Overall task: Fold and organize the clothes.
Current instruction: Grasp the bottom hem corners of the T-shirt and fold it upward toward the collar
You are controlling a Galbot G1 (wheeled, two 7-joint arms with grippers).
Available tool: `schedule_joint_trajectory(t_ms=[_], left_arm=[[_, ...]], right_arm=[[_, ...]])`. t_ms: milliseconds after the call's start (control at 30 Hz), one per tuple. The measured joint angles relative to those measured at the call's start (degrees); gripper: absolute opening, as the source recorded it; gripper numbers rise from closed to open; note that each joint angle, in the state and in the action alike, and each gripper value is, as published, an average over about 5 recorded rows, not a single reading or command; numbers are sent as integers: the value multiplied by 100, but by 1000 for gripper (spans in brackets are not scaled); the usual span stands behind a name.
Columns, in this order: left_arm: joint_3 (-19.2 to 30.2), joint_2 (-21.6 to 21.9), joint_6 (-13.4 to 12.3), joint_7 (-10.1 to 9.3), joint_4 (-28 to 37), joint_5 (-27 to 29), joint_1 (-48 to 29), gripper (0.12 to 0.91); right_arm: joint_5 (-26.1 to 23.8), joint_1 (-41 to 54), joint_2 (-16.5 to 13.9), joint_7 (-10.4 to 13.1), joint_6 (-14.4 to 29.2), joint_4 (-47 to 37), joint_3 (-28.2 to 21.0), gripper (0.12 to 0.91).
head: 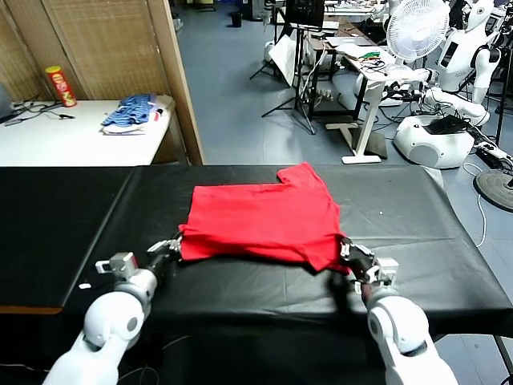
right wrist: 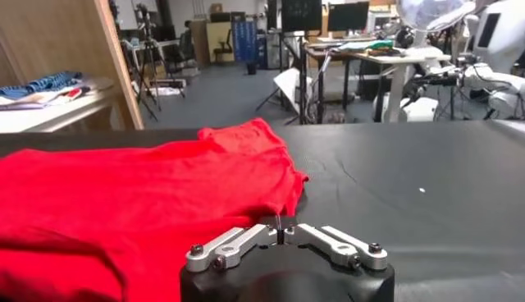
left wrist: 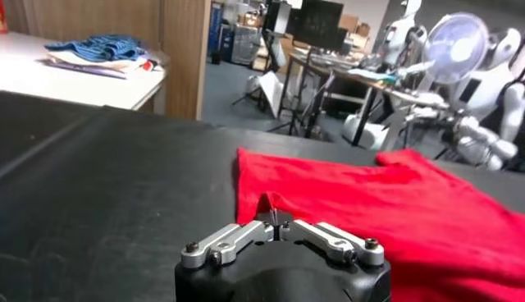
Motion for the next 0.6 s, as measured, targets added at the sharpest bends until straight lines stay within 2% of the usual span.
schedule_joint_trajectory(t_ms=[67,133,233,333,400,500,600], left_arm=[[34,0,22,-2,47,6,-54,125],[55,5,52,10,60,22,-83,125],[58,21,81,40,27,57,-71,185],[20,40,94,54,-45,75,-5,336],[-22,56,102,65,-105,84,65,454],[-81,82,122,105,-206,90,201,605],[-113,99,166,161,-282,59,352,731]], right_arm=[[3,25,-54,-135,-33,-31,-34,214],[7,-2,-127,-256,-91,7,-36,320],[29,-134,-282,-368,-202,229,14,487],[53,-394,-477,-386,-273,620,121,653],[53,-618,-589,-381,-282,901,208,735],[37,-963,-665,-367,-275,1221,328,786],[15,-1271,-655,-337,-256,1360,427,793]])
